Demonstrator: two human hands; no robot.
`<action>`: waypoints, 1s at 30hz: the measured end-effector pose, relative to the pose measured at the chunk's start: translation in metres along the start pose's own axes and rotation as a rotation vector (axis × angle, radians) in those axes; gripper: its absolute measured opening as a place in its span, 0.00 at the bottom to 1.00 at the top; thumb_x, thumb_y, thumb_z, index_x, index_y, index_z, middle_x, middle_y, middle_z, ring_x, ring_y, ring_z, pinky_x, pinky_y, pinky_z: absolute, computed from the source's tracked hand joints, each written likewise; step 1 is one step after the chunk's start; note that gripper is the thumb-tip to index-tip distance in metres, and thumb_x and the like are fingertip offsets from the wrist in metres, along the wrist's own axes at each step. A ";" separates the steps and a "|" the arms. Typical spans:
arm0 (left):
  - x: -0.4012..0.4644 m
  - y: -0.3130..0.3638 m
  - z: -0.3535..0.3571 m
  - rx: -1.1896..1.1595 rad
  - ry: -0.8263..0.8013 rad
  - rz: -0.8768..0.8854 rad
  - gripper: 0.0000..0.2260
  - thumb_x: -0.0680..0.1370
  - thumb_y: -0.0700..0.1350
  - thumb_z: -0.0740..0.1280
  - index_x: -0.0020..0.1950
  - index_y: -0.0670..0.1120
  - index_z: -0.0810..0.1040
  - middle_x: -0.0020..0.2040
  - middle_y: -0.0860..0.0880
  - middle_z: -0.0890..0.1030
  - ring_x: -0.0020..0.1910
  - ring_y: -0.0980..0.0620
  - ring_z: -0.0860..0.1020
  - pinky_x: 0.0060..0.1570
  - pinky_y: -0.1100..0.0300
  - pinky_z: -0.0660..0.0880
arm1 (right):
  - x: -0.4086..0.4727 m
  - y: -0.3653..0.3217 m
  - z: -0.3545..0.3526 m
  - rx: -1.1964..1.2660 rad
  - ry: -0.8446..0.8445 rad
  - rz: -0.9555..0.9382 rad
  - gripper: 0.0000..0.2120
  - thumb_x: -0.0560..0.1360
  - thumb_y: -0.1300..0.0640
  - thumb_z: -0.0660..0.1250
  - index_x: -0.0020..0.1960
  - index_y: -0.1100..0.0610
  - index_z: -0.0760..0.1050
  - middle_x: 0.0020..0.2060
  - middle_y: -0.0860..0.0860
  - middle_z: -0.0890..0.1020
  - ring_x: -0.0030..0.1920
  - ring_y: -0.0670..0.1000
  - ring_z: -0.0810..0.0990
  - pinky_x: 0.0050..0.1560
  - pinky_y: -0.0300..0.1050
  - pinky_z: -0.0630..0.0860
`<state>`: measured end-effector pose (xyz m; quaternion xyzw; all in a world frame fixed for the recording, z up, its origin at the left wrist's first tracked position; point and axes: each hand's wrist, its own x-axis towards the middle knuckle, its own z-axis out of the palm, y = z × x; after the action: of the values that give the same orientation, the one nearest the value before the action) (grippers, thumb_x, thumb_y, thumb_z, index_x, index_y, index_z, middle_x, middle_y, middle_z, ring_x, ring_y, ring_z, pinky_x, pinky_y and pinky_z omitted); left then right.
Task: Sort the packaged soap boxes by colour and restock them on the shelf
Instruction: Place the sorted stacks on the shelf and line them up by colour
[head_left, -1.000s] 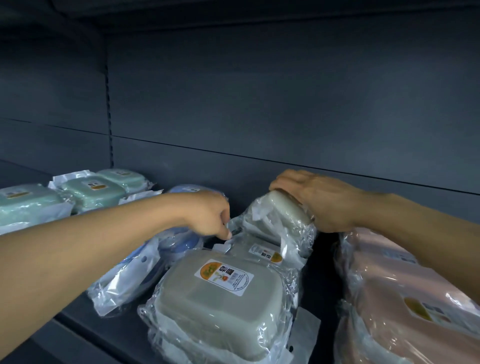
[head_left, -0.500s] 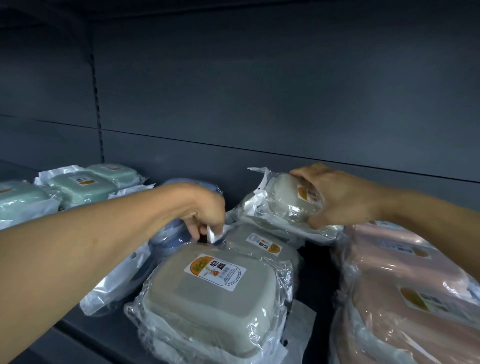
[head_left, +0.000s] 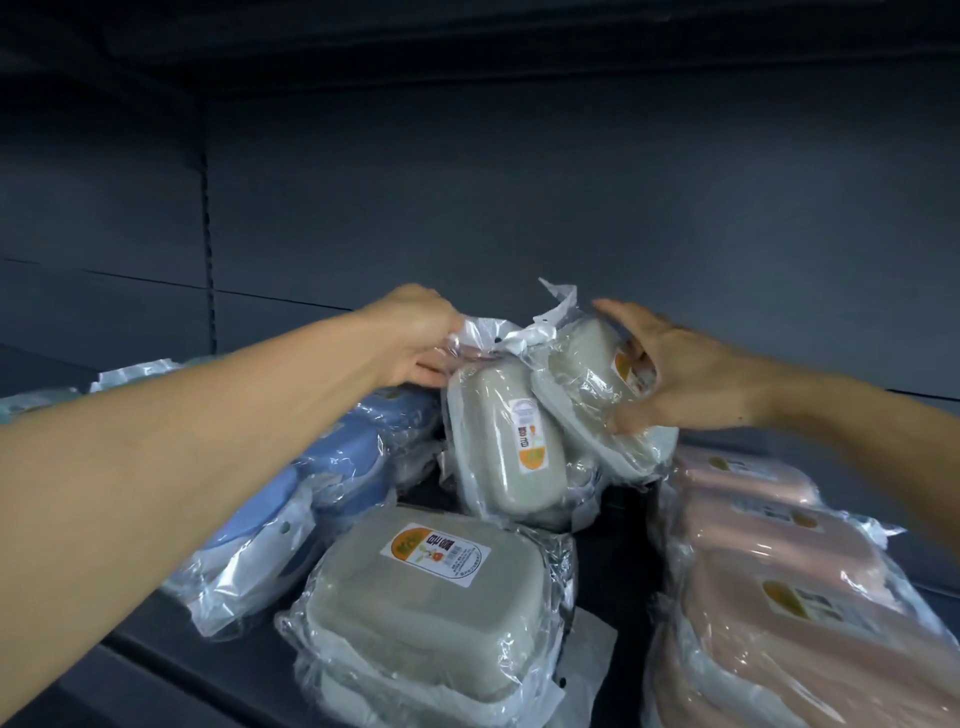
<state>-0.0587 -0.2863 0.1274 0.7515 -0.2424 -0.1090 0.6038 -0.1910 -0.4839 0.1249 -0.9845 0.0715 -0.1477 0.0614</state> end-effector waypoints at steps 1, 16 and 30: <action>0.001 0.005 0.000 -0.008 0.047 0.041 0.11 0.81 0.35 0.56 0.40 0.46 0.67 0.27 0.47 0.79 0.26 0.53 0.78 0.28 0.63 0.75 | 0.000 0.000 -0.001 0.009 0.011 0.011 0.52 0.62 0.45 0.75 0.74 0.37 0.43 0.57 0.46 0.69 0.55 0.49 0.72 0.56 0.42 0.69; 0.046 0.009 -0.032 0.202 0.594 0.382 0.11 0.79 0.40 0.56 0.37 0.50 0.66 0.47 0.46 0.75 0.45 0.47 0.75 0.41 0.57 0.73 | 0.049 -0.018 0.031 0.096 -0.063 0.405 0.34 0.66 0.35 0.67 0.64 0.54 0.66 0.55 0.52 0.74 0.50 0.55 0.76 0.38 0.45 0.77; 0.066 -0.010 -0.032 0.250 0.630 0.379 0.04 0.80 0.41 0.56 0.47 0.45 0.69 0.47 0.47 0.75 0.45 0.49 0.73 0.43 0.59 0.69 | 0.050 0.013 0.024 -0.602 -0.213 -0.375 0.47 0.73 0.59 0.68 0.75 0.39 0.36 0.76 0.48 0.42 0.76 0.54 0.51 0.73 0.48 0.58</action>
<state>0.0153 -0.2906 0.1338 0.7577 -0.1912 0.2708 0.5621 -0.1377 -0.5024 0.1141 -0.9644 -0.0767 -0.0254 -0.2520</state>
